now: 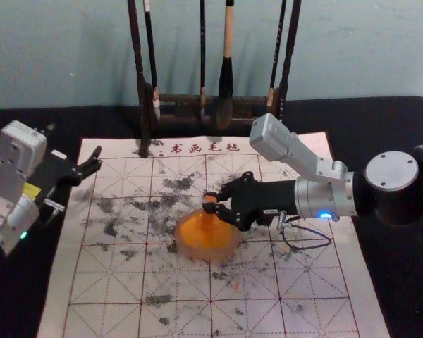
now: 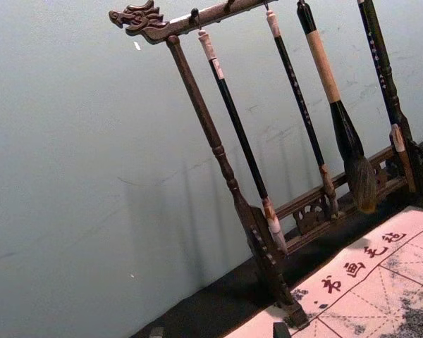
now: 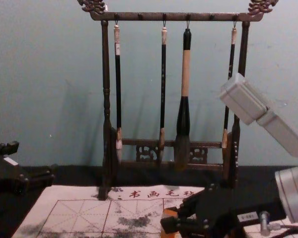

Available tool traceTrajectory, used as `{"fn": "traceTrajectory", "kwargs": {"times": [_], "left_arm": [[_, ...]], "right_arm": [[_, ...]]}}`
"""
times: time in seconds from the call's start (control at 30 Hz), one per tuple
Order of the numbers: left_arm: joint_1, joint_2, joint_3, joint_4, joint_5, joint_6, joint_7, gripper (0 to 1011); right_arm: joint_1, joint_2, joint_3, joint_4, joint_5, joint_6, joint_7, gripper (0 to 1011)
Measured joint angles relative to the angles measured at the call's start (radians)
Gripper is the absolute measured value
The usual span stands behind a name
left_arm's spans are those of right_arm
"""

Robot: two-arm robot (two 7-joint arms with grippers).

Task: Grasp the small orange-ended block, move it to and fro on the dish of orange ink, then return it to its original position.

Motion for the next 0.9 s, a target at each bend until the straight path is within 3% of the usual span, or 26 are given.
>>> {"fn": "traceTrajectory", "kwargs": {"times": [0.9], "left_arm": [[0.0, 0.0, 0.0, 0.0, 0.0, 0.0, 0.0, 1001]], "right_arm": [[-0.014, 0.045, 0.009, -0.028, -0.011, -0.024, 0.023, 124]]}}
